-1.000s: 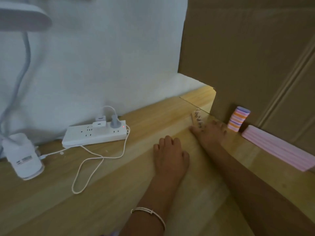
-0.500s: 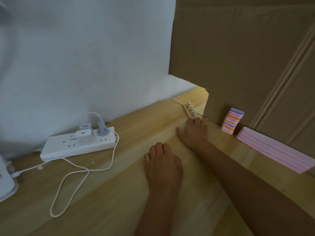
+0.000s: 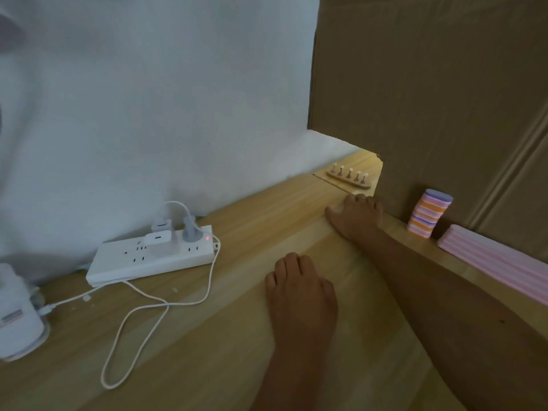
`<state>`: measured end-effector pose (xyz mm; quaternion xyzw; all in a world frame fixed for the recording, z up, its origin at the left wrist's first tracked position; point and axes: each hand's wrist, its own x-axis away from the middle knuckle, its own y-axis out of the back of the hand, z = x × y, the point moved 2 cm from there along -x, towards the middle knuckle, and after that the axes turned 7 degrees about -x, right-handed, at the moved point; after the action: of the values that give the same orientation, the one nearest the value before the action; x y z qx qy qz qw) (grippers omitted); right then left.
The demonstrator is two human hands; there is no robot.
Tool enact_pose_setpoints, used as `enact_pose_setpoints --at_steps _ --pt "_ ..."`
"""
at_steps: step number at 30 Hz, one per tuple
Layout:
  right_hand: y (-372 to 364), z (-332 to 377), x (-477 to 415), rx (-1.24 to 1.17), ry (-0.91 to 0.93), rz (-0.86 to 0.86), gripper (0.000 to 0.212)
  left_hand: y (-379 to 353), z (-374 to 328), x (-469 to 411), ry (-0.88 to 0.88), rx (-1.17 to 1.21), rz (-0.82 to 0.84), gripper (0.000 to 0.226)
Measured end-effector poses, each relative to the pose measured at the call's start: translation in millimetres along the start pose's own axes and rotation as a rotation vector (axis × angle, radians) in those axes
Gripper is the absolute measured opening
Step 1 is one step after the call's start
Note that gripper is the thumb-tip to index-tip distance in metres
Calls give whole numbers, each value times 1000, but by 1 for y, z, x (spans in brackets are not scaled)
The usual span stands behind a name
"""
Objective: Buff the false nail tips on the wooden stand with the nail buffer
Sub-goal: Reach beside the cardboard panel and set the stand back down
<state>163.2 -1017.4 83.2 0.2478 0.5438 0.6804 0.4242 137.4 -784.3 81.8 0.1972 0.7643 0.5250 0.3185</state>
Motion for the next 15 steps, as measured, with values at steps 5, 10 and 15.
enact_pose_setpoints --at_steps 5,10,15 --pt "10 5 17 -86 83 -55 41 7 5 2 -29 22 106 30" --pt "31 42 87 -368 518 3 20 59 24 32 -345 -16 351 35" --pt "69 100 205 -608 908 409 18 111 62 138 -748 -315 283 41"
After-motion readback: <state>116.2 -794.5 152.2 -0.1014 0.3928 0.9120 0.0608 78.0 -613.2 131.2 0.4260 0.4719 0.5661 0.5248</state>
